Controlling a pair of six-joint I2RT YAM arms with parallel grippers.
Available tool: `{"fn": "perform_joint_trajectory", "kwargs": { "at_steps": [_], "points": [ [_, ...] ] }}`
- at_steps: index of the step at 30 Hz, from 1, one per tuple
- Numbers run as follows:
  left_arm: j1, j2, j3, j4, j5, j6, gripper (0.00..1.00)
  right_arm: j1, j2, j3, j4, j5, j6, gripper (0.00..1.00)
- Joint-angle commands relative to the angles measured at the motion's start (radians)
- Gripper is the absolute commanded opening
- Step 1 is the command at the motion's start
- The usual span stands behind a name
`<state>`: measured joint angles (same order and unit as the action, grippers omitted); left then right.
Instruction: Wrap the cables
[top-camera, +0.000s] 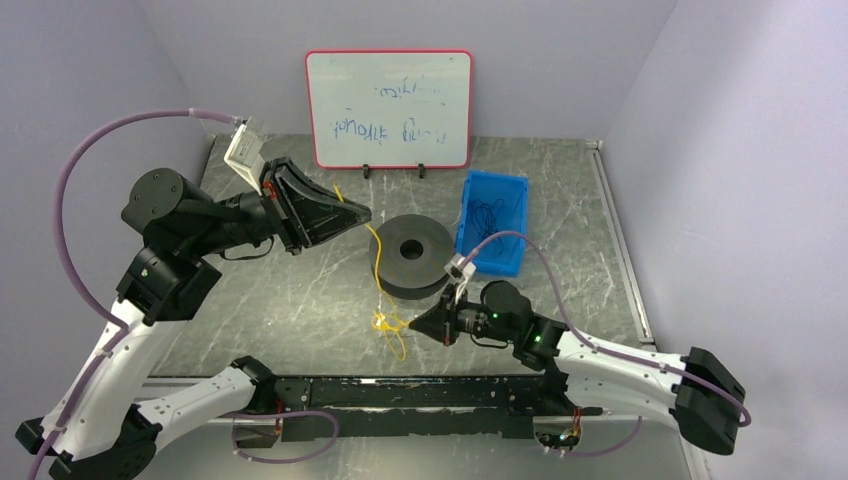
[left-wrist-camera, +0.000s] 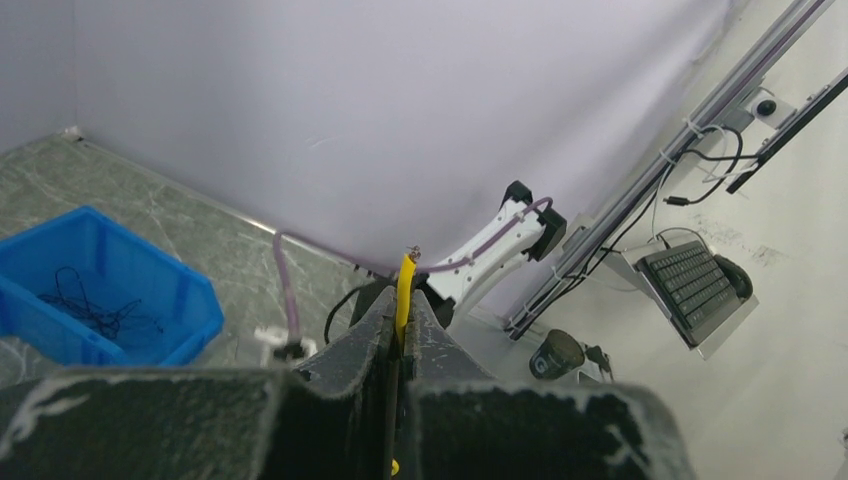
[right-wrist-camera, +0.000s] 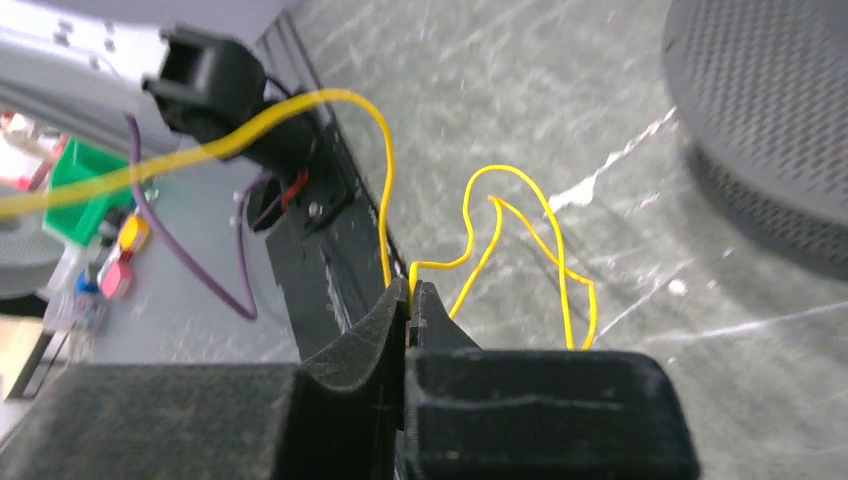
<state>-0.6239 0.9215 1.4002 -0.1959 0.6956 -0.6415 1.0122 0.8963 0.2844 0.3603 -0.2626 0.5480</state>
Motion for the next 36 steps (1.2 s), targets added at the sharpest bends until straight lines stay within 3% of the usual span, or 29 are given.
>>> {"fn": "perform_joint_trajectory", "kwargs": {
  "at_steps": [1, 13, 27, 30, 36],
  "points": [
    [-0.004, -0.027, -0.012, -0.067, 0.031, 0.039, 0.07, 0.006, -0.084, 0.100, -0.110, 0.191, -0.058, 0.00],
    [-0.004, -0.097, 0.010, -0.285, -0.112, 0.175, 0.07, 0.005, -0.229, 0.335, -0.400, 0.626, -0.169, 0.00],
    [-0.004, -0.258, -0.186, -0.401, -0.375, 0.246, 0.07, -0.038, -0.049, 0.644, -0.516, 1.119, -0.318, 0.00],
    [-0.004, -0.291, -0.186, -0.432, -0.430, 0.250, 0.07, -0.132, 0.000, 0.700, -0.531, 1.154, -0.323, 0.00],
    [-0.004, -0.363, -0.135, -0.496, -0.554, 0.255, 0.07, -0.499, 0.100, 0.818, -0.634, 0.916, -0.208, 0.00]
  ]
}}
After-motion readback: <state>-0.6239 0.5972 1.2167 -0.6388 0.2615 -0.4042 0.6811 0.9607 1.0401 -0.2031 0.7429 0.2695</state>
